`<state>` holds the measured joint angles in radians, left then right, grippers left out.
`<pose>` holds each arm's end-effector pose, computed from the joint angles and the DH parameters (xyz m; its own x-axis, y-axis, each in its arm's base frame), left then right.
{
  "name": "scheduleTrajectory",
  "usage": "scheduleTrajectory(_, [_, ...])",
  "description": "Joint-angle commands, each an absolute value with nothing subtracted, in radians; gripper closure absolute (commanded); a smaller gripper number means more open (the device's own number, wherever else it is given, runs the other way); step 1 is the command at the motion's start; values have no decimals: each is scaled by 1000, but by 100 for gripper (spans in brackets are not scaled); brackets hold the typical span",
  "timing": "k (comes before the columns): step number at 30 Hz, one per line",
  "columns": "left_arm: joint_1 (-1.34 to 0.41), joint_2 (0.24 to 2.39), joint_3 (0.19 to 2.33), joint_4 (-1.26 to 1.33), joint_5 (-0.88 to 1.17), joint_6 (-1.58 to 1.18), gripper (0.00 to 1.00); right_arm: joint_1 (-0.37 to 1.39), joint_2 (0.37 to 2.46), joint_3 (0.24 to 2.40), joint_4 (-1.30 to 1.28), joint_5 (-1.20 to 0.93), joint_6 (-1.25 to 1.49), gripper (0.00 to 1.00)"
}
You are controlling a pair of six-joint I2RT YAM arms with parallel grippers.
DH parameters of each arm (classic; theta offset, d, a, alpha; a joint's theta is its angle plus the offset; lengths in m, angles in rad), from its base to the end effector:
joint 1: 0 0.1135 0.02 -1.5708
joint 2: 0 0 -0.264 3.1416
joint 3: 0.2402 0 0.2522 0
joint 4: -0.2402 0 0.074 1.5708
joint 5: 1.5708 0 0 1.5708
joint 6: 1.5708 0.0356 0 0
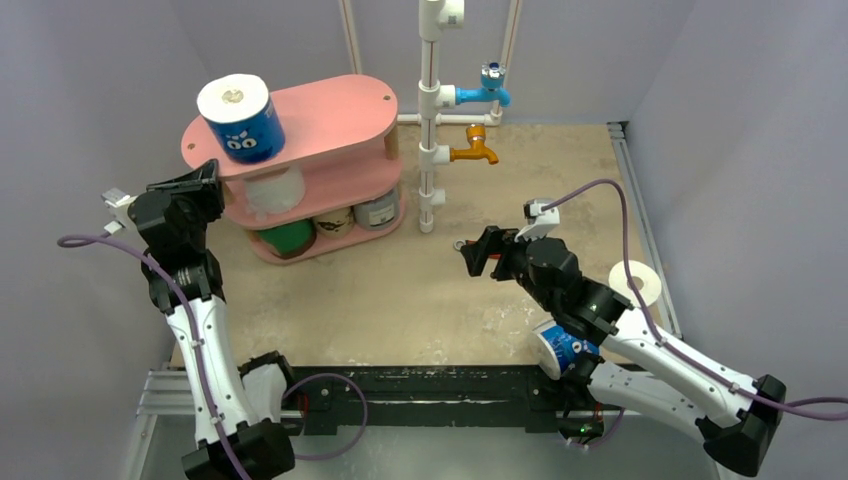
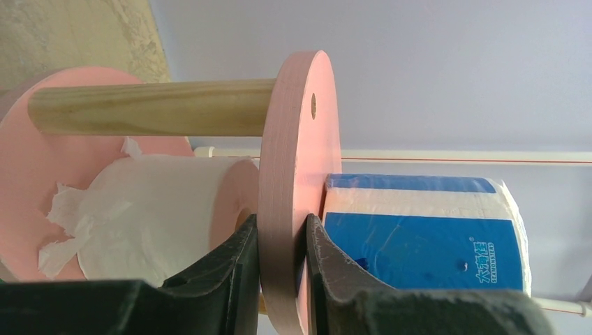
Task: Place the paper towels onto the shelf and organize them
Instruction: Adjust the shelf at the center of the board.
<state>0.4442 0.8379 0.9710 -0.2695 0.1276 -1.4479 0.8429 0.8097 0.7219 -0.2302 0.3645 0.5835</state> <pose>0.1704 0.0761 0.3868 0.2950 -0.9498 -0.1043 -0.1602 0.0584 -0.9854 0.1353 0.1327 0.3094 -0.4338 0.2869 -0.8541 -0.2795 0.8583 0.4303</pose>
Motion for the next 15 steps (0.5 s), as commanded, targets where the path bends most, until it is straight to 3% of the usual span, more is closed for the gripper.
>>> scheduleTrajectory(1, [443,777,1031,-291,134,-1347,100,839,777,747,-239,360,587,11])
scheduleTrajectory(14, [432,678,1017,-467,85,-1293,100,838,734,761,-293,382,588,11])
scheduleTrajectory(15, [432,675,1024,-481,74,-1286,90,839,733,765,-299,387,589,11])
